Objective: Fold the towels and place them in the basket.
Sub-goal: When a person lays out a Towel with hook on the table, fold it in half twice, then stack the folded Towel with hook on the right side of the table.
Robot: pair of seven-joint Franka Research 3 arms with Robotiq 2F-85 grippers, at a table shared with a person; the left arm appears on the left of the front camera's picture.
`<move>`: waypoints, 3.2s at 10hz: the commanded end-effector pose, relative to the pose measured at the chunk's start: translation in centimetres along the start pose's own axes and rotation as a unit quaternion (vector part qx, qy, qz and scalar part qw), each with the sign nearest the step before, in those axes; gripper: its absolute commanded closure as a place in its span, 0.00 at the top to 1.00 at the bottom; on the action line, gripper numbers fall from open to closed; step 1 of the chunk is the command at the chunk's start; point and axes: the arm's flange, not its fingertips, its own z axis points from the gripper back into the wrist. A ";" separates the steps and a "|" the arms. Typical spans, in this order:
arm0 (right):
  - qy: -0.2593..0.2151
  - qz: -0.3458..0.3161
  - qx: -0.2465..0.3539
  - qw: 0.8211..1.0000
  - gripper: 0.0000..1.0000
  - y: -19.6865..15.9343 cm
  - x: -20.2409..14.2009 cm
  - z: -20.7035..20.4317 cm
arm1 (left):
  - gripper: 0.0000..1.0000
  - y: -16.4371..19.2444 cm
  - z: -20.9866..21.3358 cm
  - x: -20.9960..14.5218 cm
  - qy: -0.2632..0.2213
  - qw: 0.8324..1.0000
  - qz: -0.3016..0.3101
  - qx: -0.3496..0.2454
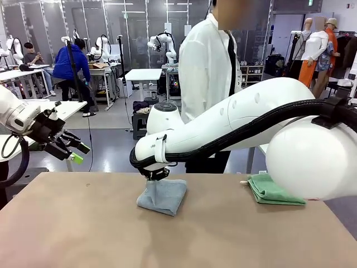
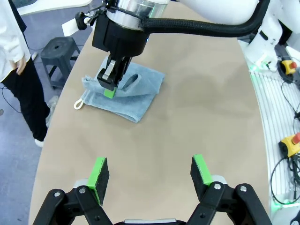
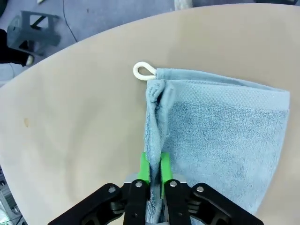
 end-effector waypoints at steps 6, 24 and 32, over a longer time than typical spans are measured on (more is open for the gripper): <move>0.043 -0.017 0.020 0.999 0.84 -9.6 -1.4 4.9 | 0.88 0.0 0.1 0.1 0.000 1.000 -0.001 0.000; 0.060 -0.007 0.000 0.998 0.84 -15.2 -0.4 5.2 | 0.88 0.0 0.1 0.1 0.000 1.000 -0.001 0.000; 0.033 -0.044 0.027 0.998 0.84 -13.4 -0.6 2.5 | 0.88 0.0 0.1 0.1 0.000 1.000 -0.001 0.000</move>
